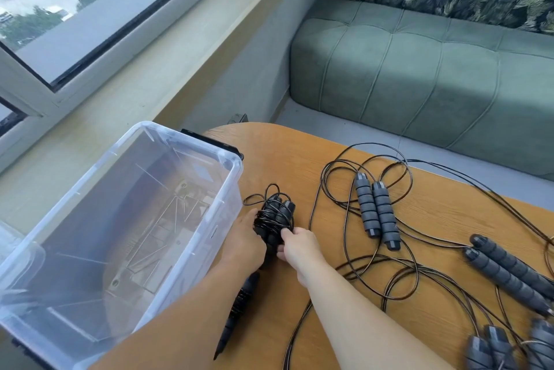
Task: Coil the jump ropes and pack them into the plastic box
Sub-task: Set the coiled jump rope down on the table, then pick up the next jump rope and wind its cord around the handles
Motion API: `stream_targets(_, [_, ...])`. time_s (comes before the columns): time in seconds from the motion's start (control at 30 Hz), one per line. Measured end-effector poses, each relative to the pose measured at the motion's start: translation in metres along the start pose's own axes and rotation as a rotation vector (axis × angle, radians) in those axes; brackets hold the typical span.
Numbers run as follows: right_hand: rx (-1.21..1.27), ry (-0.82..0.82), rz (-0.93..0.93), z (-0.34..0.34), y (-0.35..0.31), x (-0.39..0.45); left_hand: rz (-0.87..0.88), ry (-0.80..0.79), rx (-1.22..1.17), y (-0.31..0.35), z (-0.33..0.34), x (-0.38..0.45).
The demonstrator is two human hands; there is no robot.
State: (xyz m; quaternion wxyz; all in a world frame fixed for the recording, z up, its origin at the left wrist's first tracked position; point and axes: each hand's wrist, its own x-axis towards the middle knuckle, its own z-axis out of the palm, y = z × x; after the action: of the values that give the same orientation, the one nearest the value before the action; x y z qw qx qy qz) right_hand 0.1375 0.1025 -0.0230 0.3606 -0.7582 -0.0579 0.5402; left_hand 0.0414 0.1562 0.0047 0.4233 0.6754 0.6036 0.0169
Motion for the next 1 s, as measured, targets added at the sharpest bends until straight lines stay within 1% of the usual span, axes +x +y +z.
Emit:
stream_targets(0.13, [-0.022, -0.009, 0.030, 0.000, -0.004, 0.001, 0.022, 0.030, 0.049, 0.004, 0.002, -0.003])
stream_targets(0.27, [-0.052, -0.026, 0.075, -0.002, -0.006, -0.002, -0.009, 0.054, 0.032, 0.005, 0.003, -0.006])
stream_targets(0.37, [-0.032, -0.014, 0.115, -0.010, -0.011, -0.007, 0.024, 0.101, 0.037, 0.006, 0.005, -0.006])
stream_targets(0.47, [-0.072, -0.016, 0.087, -0.023, -0.016, -0.011, 0.124, 0.191, 0.119, 0.014, 0.009, -0.007])
stream_targets(0.57, [-0.122, -0.002, -0.013, -0.044, -0.022, -0.013, 0.311, 0.289, 0.201, 0.027, 0.020, -0.012])
stream_targets(0.63, [-0.146, 0.056, -0.090, -0.064, -0.024, -0.014, 0.421, 0.289, 0.177, 0.041, 0.032, -0.017])
stream_targets(0.7, [-0.130, 0.110, -0.131, -0.086, -0.026, -0.016, 0.461, 0.214, 0.131, 0.060, 0.041, -0.025])
stream_targets(0.77, [-0.113, 0.157, -0.159, -0.112, -0.026, -0.017, 0.441, 0.122, 0.086, 0.080, 0.053, -0.032])
stream_targets(0.83, [-0.094, 0.227, -0.187, -0.138, -0.024, -0.018, 0.385, 0.043, 0.038, 0.098, 0.066, -0.036])
stream_targets(0.93, [-0.102, 0.356, -0.194, -0.174, -0.016, -0.014, 0.205, -0.049, -0.011, 0.122, 0.089, -0.031])
stream_targets(1.0, [-0.193, 0.403, -0.179, -0.194, -0.012, -0.008, 0.070, -0.093, -0.040, 0.134, 0.104, -0.020])
